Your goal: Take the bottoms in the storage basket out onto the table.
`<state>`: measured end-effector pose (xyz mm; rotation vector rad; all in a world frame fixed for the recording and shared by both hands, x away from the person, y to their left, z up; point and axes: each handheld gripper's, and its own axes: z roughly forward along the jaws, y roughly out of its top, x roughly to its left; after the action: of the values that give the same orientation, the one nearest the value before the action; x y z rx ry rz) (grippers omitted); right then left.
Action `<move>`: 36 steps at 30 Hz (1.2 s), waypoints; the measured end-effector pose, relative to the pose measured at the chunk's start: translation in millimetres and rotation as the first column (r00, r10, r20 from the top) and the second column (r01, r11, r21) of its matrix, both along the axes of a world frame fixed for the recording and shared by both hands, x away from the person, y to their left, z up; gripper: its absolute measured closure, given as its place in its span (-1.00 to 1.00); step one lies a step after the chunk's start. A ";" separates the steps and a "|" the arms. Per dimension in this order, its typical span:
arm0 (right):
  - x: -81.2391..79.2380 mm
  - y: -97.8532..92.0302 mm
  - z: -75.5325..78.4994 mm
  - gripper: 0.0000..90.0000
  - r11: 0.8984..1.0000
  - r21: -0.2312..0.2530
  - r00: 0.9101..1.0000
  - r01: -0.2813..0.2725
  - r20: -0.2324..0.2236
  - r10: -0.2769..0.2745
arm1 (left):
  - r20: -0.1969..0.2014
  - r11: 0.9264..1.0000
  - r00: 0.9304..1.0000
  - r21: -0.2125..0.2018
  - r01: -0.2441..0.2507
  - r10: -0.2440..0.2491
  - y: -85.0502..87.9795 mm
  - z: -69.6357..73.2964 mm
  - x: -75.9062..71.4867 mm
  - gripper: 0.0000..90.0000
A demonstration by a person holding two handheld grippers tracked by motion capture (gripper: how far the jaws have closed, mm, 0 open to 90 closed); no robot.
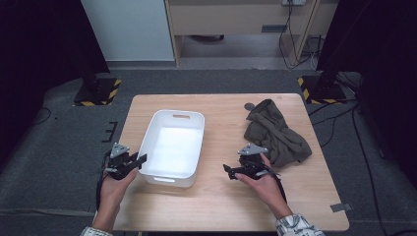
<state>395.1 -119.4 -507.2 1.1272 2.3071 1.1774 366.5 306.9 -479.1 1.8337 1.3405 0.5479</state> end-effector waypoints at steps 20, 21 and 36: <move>-0.4 -0.4 -1.3 -0.77 1.000 -0.007 1.000 0.004 0.001 -0.004 | 0.022 0.999 0.999 0.001 -0.046 0.046 15.3 0.1 5.1 0.84; -0.3 -0.4 -1.4 -0.77 1.000 -0.006 1.000 0.004 0.001 -0.003 | 0.026 0.999 0.999 0.003 -0.047 0.047 15.9 0.1 5.5 0.85; -0.8 0.4 -1.6 -0.77 1.000 -0.005 1.000 0.007 -0.005 -0.007 | 0.009 0.995 0.996 -0.033 -0.090 0.090 34.5 0.3 6.0 0.88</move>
<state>394.3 -119.0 -508.7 1.1370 2.3062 1.1671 372.5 341.4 -478.8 1.7485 1.4225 0.5793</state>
